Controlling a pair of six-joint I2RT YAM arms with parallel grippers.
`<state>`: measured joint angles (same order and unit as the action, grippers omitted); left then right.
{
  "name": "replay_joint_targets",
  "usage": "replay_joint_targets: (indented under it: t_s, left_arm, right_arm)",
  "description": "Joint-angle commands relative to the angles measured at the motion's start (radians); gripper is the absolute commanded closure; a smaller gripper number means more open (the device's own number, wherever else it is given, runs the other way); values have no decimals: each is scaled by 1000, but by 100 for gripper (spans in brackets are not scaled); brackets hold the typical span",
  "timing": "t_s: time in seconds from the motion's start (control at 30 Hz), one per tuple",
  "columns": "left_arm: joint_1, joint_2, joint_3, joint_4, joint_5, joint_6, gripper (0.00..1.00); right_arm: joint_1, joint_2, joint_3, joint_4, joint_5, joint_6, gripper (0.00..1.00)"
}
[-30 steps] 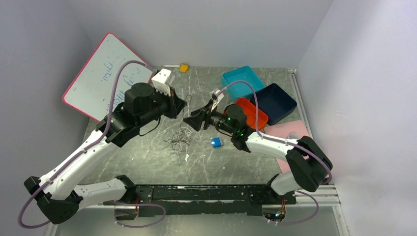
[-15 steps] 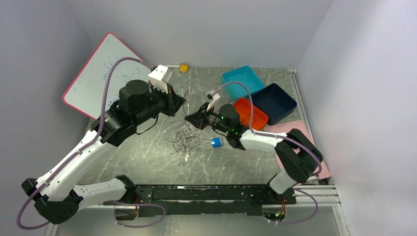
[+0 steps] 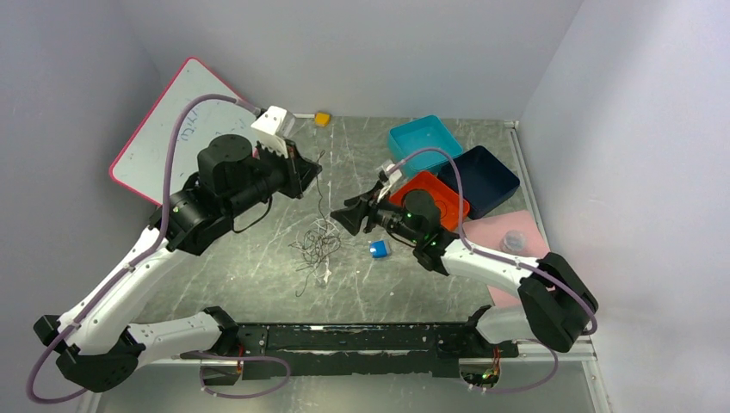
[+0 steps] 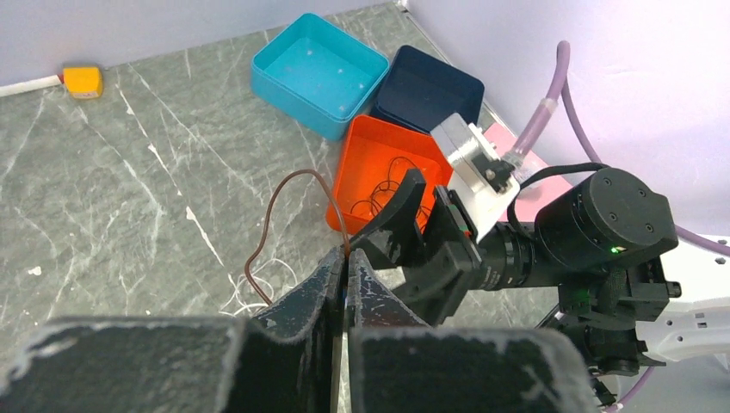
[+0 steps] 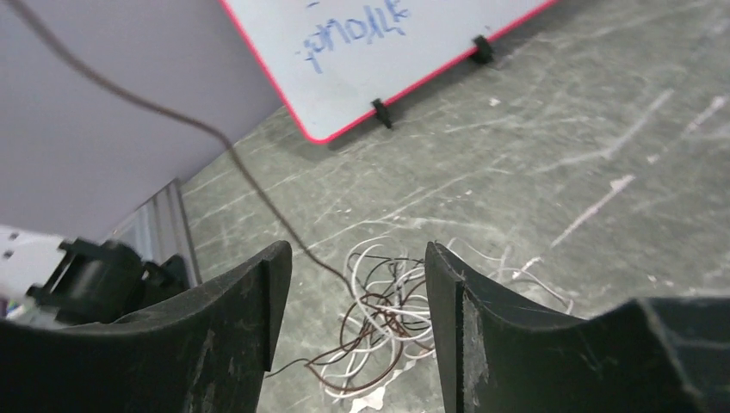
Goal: Untangle the cables
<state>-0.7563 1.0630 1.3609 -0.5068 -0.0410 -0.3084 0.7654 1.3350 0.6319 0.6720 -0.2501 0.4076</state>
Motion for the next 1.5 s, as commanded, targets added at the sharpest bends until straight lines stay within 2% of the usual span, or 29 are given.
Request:
replay_joint_targets:
  t_s: [0.0,0.27,0.37,0.53,0.6,1.07,1.47]
  left_arm:
    - [-4,6,53,11,-8,19,93]
    - [-5,36,92,23,2,24,93]
    - [-4,48,114,27,3,27,93]
    - [-3,80,191,5,-15,45,93]
    - [-4,99,239,-12,-46,55,93]
    - [-2,288,690,-65,-190,174,93]
    - [-1,317,788,151,-226,273,93]
  right_arm:
    - [6,-5,35,-29,-172,-94,37]
    - [34,123,143,-11,-217,-117,37]
    - [46,185,174,22,-176,-97,40]
    - [50,285,160,109,-125,-20,57]
    - [56,320,143,139,-121,1,61]
    - [119,484,74,238,-79,56,61]
    - [149,561,-4,311,-7,83,60]
